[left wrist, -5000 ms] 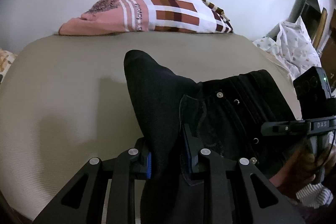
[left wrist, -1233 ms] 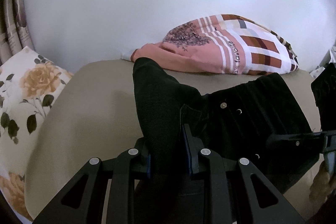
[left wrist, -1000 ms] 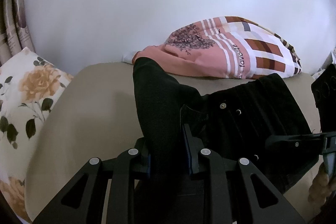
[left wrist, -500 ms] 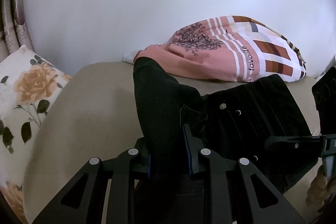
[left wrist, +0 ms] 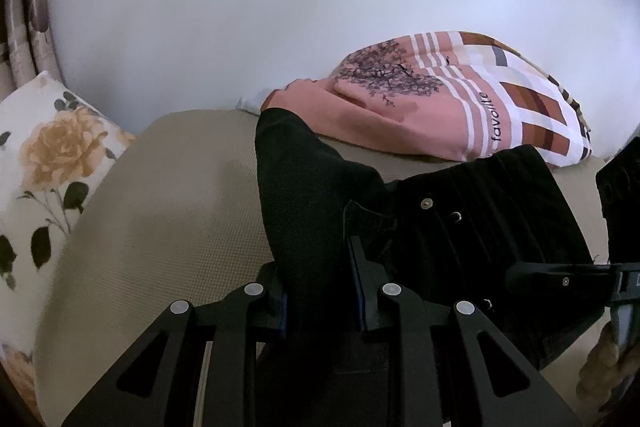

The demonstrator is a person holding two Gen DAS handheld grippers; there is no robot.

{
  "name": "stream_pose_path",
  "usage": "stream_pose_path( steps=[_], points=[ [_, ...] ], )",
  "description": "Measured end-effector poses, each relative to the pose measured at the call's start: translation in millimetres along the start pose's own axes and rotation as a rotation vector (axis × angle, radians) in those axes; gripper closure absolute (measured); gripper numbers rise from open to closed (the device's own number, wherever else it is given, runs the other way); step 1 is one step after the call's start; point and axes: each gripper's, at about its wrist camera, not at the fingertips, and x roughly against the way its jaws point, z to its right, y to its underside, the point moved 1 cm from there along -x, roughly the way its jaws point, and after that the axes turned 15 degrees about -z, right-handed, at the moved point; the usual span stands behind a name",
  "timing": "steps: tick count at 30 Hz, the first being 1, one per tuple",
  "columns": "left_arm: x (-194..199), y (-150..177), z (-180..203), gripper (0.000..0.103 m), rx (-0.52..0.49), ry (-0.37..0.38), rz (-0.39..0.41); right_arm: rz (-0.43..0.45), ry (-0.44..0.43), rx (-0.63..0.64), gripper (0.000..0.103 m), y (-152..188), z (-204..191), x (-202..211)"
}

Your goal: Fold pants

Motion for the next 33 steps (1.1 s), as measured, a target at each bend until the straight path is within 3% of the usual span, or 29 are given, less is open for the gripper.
stream_pose_path(
  steps=[33],
  points=[
    [-19.5, -2.5, -16.2, 0.079, 0.002, -0.013, -0.007, 0.022, -0.006, -0.035, 0.071, 4.8, 13.3, 2.7]
  ],
)
